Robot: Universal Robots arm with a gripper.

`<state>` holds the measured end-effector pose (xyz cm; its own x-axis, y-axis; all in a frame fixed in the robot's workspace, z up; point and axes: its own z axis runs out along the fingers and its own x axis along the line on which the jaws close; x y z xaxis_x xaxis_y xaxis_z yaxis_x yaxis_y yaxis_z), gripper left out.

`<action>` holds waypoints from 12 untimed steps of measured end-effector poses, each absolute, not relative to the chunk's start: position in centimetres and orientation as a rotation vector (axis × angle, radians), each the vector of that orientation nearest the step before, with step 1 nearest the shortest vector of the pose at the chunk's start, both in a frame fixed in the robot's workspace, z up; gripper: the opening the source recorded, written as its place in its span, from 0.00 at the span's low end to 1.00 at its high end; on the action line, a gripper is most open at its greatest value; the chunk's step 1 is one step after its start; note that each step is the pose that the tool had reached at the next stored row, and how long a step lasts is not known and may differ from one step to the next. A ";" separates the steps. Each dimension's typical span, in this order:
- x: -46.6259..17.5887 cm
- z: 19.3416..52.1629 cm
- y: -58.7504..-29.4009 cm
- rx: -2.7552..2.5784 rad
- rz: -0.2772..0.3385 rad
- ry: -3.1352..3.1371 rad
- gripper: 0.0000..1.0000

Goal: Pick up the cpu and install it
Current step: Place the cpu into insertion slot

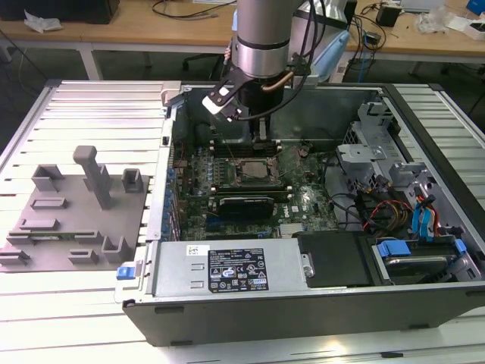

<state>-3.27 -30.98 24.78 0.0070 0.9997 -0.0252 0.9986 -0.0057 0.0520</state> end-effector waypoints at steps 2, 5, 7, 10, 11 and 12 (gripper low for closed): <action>-3.3 24.8 -31.3 2.189 0.027 2.175 0.11; -3.3 24.8 -31.7 2.188 0.027 2.175 0.11; -3.3 24.9 -31.7 2.188 0.026 2.174 0.11; -3.3 25.3 -31.7 2.188 0.027 2.175 0.11; -3.3 25.4 -31.7 2.188 0.027 2.175 0.11; -3.3 25.5 -31.7 2.188 0.027 2.175 0.11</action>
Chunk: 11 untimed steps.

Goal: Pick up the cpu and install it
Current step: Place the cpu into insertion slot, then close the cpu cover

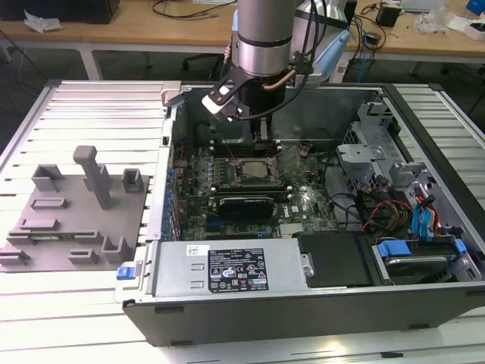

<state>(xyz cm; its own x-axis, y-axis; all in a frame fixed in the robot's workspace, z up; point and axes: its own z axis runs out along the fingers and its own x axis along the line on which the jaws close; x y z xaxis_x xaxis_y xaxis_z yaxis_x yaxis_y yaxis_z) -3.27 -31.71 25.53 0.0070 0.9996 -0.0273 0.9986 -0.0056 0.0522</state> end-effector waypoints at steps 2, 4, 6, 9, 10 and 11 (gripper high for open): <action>-3.3 25.6 -31.7 2.188 0.027 2.175 0.11; -3.3 25.6 -31.7 2.188 0.027 2.175 0.11; -3.3 25.6 -31.7 2.188 0.027 2.175 0.11; -3.3 25.6 -31.7 2.188 0.027 2.175 0.11; -3.3 25.6 -31.7 2.188 0.027 2.175 0.11; -3.3 25.6 -31.7 2.188 0.027 2.175 0.11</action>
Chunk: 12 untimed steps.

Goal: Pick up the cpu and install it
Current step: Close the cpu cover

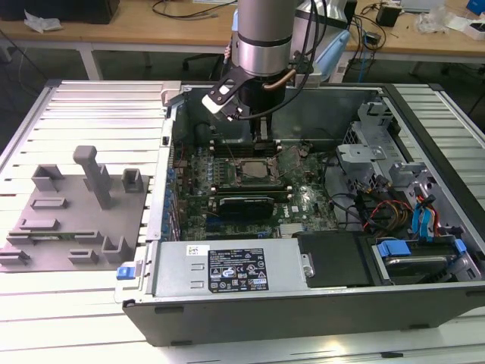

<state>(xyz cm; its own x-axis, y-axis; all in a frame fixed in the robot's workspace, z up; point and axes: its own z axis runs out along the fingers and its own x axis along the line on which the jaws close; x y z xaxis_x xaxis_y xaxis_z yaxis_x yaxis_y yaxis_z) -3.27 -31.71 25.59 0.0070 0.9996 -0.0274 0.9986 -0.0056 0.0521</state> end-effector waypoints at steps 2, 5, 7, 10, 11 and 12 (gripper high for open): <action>-3.3 25.6 -31.7 2.188 0.027 2.175 0.11; -3.3 25.9 -31.7 2.188 0.027 2.175 0.11; -3.3 26.5 -31.7 2.188 0.027 2.175 0.11; -3.3 27.5 -31.7 2.188 0.027 2.175 0.11; -3.3 27.7 -31.7 2.188 0.026 2.175 0.11; -3.3 27.7 -31.7 2.188 0.027 2.175 0.11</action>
<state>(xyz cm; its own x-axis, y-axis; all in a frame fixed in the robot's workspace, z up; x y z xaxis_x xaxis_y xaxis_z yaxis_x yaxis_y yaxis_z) -3.27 -31.71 27.70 0.0069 0.9996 -0.0275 0.9986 -0.0055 0.0521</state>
